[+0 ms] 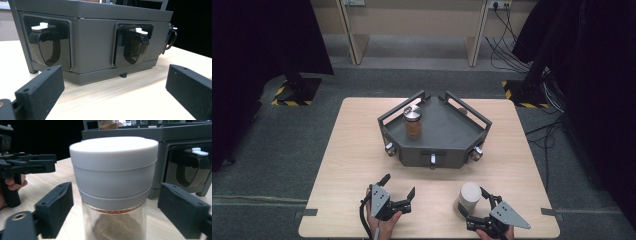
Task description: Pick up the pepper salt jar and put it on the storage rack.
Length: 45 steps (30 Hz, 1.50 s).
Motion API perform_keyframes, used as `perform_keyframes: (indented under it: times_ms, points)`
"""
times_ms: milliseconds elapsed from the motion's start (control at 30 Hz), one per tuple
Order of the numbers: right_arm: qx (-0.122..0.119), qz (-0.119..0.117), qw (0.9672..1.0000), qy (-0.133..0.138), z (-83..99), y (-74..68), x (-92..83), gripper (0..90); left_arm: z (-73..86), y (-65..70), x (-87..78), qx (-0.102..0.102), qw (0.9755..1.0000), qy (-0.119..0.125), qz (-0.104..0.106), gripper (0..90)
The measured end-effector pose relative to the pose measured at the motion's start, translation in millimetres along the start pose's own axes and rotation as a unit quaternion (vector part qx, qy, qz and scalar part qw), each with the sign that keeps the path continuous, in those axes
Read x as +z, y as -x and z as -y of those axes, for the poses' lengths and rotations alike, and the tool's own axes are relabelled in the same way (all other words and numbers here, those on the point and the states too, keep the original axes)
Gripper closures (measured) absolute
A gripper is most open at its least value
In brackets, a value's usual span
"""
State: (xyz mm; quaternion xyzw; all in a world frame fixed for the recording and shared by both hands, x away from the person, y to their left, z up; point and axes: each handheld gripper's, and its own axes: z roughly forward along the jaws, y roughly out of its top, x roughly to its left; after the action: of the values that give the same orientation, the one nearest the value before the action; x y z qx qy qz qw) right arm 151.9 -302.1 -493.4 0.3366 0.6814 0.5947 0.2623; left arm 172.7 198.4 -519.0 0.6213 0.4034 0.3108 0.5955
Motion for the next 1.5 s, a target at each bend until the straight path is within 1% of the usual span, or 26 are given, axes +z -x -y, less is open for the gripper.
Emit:
perform_keyframes:
  times_ms: [33, 100, 200, 267, 367, 400, 467, 533, 600, 800, 900, 1133, 1500]
  points:
    - [0.000, 0.000, 1.0000, 0.000, 0.0, 0.0, 0.0, 17.8, 0.0, 0.0, 0.0, 0.000, 1.0000, 0.000, 0.000, 1.1]
    - [-0.002, -0.004, 1.0000, -0.002, 0.1, 1.5, 1.6, 23.6, 0.1, 0.1, -0.1, 0.000, 1.0000, 0.000, 0.000, 1.1]
    - [-0.006, -0.007, 1.0000, -0.003, -0.3, 1.9, 2.9, 25.4, 0.0, 0.0, 0.1, 0.000, 1.0000, 0.000, 0.000, 1.1]
    - [-0.011, -0.010, 0.9999, -0.006, -1.0, 1.2, 4.2, 30.6, 0.0, 0.1, 0.0, 0.000, 1.0000, 0.000, 0.000, 1.1]
    - [-0.014, -0.006, 0.9999, -0.006, -1.0, 0.1, 4.3, 34.1, -0.1, 0.0, 0.1, 0.000, 1.0000, 0.000, 0.000, 1.1]
    - [-0.011, -0.008, 0.9999, -0.005, -1.1, 1.5, 3.9, 34.4, -0.1, 0.0, 0.1, 0.000, 1.0000, 0.000, 0.000, 1.1]
    - [-0.011, -0.009, 0.9999, -0.005, -1.4, 2.1, 3.8, 34.6, -0.1, 0.1, 0.2, 0.000, 1.0000, 0.000, 0.000, 1.1]
    - [-0.018, -0.005, 0.9998, -0.006, -2.4, 0.0, 3.6, 35.0, -0.2, 0.0, 0.1, 0.000, 1.0000, 0.000, 0.000, 1.3]
    - [-0.020, -0.003, 0.9998, -0.001, -2.7, -1.5, 2.7, 35.6, -0.1, 0.0, 0.1, 0.000, 1.0000, 0.000, 0.000, 1.3]
    - [-0.027, 0.004, 0.9996, -0.005, -6.3, -5.5, 1.8, 35.8, -0.2, -0.1, 0.2, -0.001, 1.0000, 0.000, 0.000, 1.3]
    - [-0.031, 0.005, 0.9995, -0.003, -6.7, -6.4, 1.1, 35.8, -0.2, -0.3, 0.2, -0.001, 1.0000, 0.000, 0.000, 1.3]
    - [-0.026, 0.002, 0.9996, 0.012, -9.9, -7.1, -3.0, 35.8, -0.2, -0.2, 0.3, -0.001, 1.0000, 0.000, 0.000, 1.3]
    - [-0.022, 0.000, 0.9997, 0.014, -12.0, -6.1, -3.7, 35.8, -0.3, 0.2, 0.3, -0.001, 1.0000, -0.001, -0.001, 1.4]
